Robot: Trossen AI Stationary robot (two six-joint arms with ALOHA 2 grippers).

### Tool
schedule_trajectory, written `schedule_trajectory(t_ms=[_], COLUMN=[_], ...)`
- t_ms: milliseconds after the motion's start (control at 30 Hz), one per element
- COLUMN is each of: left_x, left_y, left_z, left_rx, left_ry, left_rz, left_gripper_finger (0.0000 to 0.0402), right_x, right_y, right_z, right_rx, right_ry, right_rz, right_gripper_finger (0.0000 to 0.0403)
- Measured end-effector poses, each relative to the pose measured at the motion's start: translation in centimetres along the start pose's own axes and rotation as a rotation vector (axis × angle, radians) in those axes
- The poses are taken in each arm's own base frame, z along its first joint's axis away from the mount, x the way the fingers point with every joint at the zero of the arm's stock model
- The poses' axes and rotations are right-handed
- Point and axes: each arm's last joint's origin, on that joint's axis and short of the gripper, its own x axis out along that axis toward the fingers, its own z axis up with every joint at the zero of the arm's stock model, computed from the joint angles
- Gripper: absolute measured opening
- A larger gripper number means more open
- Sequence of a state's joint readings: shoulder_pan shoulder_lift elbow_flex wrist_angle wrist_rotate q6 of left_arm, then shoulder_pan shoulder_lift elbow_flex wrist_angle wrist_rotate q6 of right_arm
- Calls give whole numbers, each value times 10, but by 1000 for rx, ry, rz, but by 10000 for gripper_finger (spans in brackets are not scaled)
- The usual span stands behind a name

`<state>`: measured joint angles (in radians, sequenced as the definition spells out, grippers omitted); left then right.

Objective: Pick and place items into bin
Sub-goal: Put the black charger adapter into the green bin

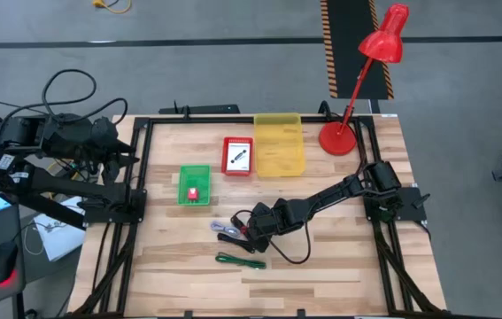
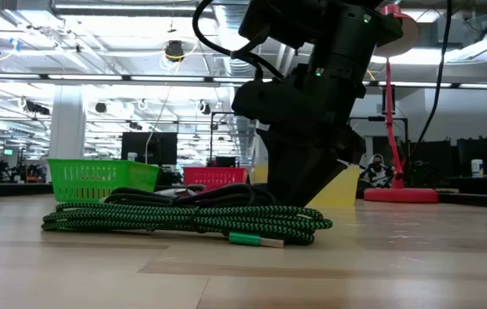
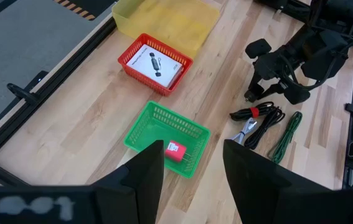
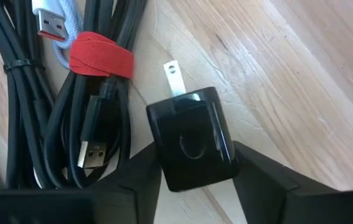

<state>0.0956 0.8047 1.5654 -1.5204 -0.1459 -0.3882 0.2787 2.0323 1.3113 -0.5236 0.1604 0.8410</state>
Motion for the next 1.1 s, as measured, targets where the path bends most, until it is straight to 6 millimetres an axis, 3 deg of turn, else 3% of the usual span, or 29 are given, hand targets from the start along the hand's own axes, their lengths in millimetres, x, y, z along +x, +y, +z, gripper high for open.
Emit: schedule_trajectory(t_ms=[167,400,700,1100], left_x=[0,0,0,0], left_y=[0,0,0,0], left_z=[0,0,0,0], left_rx=[0,0,0,-1], left_ry=[0,0,0,0], left_rz=[0,0,0,0], left_gripper_finger=[154,154,154,154], right_x=[0,0,0,2], right_y=[0,1,0,-10], right_z=[0,0,2,11], right_rx=[-5,-14,-150,-363], right_ry=[-1,-4,-3,-7], right_rz=[1,9,13,-4], right_gripper_finger=[145,177,170,191])
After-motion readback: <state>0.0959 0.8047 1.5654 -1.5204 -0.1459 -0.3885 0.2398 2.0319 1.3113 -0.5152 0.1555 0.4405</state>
